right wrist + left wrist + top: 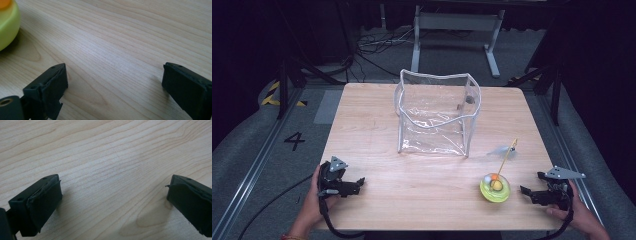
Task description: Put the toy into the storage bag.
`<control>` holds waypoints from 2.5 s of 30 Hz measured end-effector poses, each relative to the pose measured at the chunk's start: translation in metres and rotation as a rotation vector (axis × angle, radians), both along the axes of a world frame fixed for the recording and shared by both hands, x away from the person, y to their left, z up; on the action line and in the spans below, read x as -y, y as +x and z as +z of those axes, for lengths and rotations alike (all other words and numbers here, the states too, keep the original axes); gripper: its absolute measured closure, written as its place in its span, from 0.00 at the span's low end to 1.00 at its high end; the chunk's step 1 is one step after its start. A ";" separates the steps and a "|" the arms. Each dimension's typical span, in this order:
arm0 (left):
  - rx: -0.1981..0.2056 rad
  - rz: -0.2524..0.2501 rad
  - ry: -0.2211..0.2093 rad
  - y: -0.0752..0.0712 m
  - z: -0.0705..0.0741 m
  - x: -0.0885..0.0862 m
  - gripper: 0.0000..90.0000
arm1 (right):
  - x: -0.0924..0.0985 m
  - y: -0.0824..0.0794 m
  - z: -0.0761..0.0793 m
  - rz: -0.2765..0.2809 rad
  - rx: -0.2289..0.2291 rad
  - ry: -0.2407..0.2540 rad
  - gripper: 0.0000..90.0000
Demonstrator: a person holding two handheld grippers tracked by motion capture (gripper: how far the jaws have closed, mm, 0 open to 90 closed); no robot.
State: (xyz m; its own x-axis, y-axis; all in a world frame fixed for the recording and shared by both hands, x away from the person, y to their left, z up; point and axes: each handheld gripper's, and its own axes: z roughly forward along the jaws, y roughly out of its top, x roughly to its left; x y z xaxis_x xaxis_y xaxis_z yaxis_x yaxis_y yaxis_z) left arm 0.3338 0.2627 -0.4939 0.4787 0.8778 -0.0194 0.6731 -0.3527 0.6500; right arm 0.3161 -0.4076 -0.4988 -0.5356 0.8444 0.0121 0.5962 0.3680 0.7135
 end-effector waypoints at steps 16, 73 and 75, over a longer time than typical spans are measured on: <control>0.009 -0.033 -0.005 0.001 -0.001 -0.002 0.01 | 0.002 0.005 0.014 0.158 -0.071 -0.049 0.19; 0.012 -0.033 -0.001 -0.002 -0.001 -0.004 0.01 | -0.134 0.002 0.162 0.554 -0.176 -0.257 0.44; 0.012 -0.034 -0.002 -0.002 -0.001 -0.004 0.01 | -0.140 0.004 0.164 0.562 -0.179 -0.266 0.44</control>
State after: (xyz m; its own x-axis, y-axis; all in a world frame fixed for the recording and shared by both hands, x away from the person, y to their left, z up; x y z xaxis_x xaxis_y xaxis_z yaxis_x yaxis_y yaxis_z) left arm 0.3315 0.2668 -0.4945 0.5084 0.8610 -0.0150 0.6531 -0.3742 0.6584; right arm 0.3199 -0.2679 -0.3345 -0.9058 0.4227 -0.0285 0.3630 0.8091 0.4623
